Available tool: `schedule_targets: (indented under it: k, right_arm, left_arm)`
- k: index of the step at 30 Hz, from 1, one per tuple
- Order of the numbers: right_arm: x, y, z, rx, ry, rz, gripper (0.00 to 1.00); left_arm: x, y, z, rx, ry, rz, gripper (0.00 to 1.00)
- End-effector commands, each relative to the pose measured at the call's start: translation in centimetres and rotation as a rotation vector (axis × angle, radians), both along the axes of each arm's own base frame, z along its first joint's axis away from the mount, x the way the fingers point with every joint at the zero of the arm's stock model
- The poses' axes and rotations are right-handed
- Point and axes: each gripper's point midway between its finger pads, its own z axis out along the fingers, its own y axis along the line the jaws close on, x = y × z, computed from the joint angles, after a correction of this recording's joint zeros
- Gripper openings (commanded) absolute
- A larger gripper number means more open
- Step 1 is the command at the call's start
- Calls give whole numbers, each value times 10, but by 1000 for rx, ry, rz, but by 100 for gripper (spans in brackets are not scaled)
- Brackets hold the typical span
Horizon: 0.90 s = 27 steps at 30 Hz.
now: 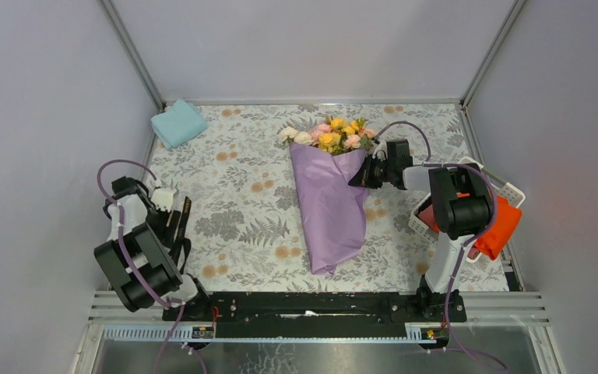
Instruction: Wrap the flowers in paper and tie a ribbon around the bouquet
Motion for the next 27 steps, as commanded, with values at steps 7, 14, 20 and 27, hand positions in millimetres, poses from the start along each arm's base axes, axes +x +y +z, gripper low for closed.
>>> schedule_targets:
  k: [7, 14, 20, 27]
  right_arm:
    - [8, -4, 11, -56, -46, 1, 0]
    - [10, -5, 14, -61, -54, 0, 0]
    - [11, -3, 13, -46, -44, -4, 0]
    - [14, -3, 12, -43, -34, -19, 0]
  left_arm:
    - [-40, -6, -60, -65, 218, 2, 50]
    - [-31, -22, -50, -160, 174, 4, 0]
    - [36, -63, 60, -326, -175, -136, 0]
    - [83, -217, 228, -345, -472, -621, 0]
